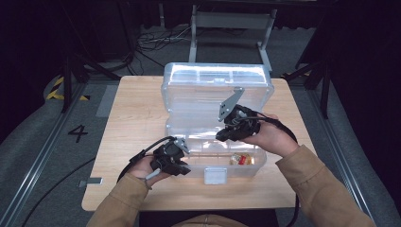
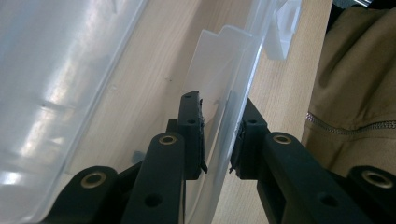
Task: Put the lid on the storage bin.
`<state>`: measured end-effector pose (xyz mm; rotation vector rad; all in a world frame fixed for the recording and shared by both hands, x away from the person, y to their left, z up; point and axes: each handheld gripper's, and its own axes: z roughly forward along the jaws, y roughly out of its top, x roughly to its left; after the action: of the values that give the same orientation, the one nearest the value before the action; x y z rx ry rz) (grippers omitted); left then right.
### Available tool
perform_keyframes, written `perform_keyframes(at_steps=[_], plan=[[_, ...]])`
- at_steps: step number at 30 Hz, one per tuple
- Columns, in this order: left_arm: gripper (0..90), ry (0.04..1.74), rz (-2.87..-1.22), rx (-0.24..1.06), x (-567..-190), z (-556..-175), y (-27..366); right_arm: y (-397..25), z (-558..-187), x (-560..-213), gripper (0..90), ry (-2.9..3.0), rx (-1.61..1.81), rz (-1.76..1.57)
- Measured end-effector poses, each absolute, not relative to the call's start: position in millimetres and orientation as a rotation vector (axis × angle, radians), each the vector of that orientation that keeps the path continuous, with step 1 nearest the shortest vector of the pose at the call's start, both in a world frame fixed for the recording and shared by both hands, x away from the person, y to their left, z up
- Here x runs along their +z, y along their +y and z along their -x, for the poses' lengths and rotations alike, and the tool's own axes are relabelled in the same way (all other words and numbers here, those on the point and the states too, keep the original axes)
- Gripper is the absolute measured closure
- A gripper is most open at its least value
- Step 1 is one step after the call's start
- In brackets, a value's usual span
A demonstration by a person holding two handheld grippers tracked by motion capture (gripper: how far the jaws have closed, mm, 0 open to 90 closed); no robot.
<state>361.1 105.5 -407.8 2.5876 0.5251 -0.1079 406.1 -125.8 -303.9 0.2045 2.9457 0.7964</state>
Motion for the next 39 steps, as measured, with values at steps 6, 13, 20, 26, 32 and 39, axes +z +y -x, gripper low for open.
perform_keyframes(at_steps=[6,13,20,26,32,39], plan=[[76.1,0.52,-2.604,-0.116,-406.9,-363.0,104.4,-126.3,-406.9,-303.6,86.4,2.94,0.802,-0.189],[67.3,0.535,-2.618,-0.158,-401.5,-362.7,104.8,-126.6,-408.2,-303.1,86.7,2.942,0.811,-0.197],[63.5,0.538,-2.537,-0.171,-381.4,-359.5,114.6,-126.6,-407.1,-302.5,86.7,2.941,0.791,-0.209],[63.5,0.54,-2.451,-0.248,-372.0,-362.4,124.7,-126.8,-407.1,-302.7,86.6,2.944,0.795,-0.212],[63.8,0.554,-2.373,-0.262,-363.6,-364.0,132.2,-126.9,-407.0,-302.8,86.6,2.945,0.795,-0.213],[64.0,0.586,-2.312,-0.219,-356.8,-367.0,141.0,-127.4,-406.6,-302.9,86.6,2.947,0.792,-0.21]])
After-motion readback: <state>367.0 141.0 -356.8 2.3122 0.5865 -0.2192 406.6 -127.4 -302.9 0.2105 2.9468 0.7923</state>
